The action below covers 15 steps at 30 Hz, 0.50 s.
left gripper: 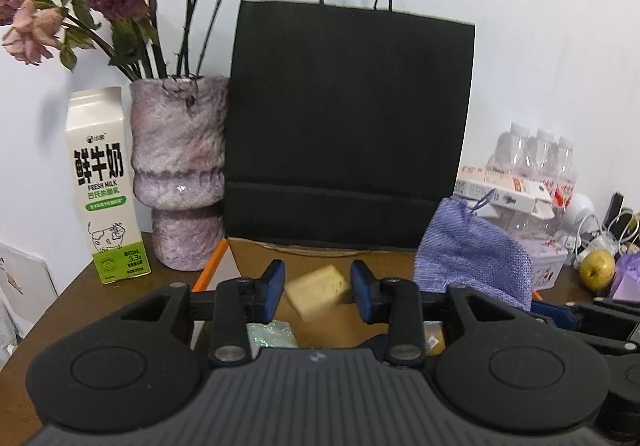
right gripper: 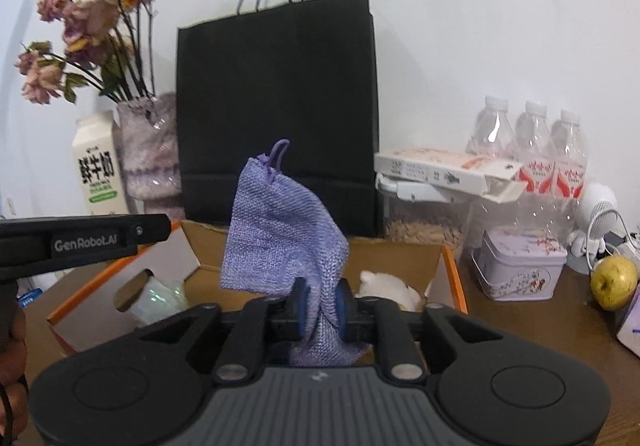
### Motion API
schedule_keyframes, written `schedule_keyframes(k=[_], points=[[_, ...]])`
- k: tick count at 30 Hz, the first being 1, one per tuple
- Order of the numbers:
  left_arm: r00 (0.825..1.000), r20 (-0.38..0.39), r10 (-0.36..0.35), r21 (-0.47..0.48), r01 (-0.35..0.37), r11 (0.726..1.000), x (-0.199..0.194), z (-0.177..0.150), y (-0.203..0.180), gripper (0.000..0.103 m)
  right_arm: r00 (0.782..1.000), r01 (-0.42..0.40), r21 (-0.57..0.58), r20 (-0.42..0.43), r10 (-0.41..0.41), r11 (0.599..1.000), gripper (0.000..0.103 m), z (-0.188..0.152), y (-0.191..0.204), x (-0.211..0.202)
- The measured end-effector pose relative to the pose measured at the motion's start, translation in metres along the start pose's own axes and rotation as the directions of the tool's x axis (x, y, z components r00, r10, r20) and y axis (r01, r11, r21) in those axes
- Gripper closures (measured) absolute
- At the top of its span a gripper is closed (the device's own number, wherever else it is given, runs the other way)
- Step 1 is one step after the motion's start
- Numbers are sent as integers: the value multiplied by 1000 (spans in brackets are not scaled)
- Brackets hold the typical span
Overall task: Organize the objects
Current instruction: 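Carry the wooden block and purple pouch toward the cardboard box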
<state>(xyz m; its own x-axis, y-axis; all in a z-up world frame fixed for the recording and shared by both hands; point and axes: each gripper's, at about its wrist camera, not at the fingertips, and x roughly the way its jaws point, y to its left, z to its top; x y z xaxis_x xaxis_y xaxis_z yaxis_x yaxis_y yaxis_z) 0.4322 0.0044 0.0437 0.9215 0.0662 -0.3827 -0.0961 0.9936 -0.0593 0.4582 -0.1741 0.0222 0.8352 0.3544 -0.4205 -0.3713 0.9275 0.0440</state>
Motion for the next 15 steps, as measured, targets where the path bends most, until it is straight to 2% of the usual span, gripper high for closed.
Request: schedule_keyframes(k=[1, 2, 3, 4, 5, 6, 8, 15], points=[[1000, -4, 3, 1, -3, 1000, 2, -1, 0, 42, 1000, 10, -1, -10, -10, 1000, 73, -1, 0, 2], [1000, -1, 9, 2, -9, 1000, 2, -1, 0, 19, 1000, 21, -3, -23, -21, 1000, 54, -2, 0, 4], [1000, 4, 18, 5, -18, 1000, 1, -1, -1, 2, 999, 34, -5, -32, -34, 999, 34, -3, 0, 6], [999, 15, 32, 8, -32, 999, 0, -1, -1, 0, 998, 49, -6, -33, -49, 999, 25, -4, 1, 6], [999, 25, 44, 9, -44, 999, -2, -1, -1, 0, 997, 68, -10, -31, -68, 998, 12, -4, 1, 6], [998, 27, 49, 9, -50, 999, -2, 0, -1, 0, 996, 84, -12, -31, -85, 996, 4, -4, 1, 7], [998, 18, 54, 3, -54, 999, -2, 1, 0, 0, 995, 99, -6, -34, -99, 995, 0, -4, 0, 6], [998, 5, 63, 2, -63, 998, -2, 1, 0, 0, 995, 85, -1, -54, -85, 996, 0, -4, -1, 7]])
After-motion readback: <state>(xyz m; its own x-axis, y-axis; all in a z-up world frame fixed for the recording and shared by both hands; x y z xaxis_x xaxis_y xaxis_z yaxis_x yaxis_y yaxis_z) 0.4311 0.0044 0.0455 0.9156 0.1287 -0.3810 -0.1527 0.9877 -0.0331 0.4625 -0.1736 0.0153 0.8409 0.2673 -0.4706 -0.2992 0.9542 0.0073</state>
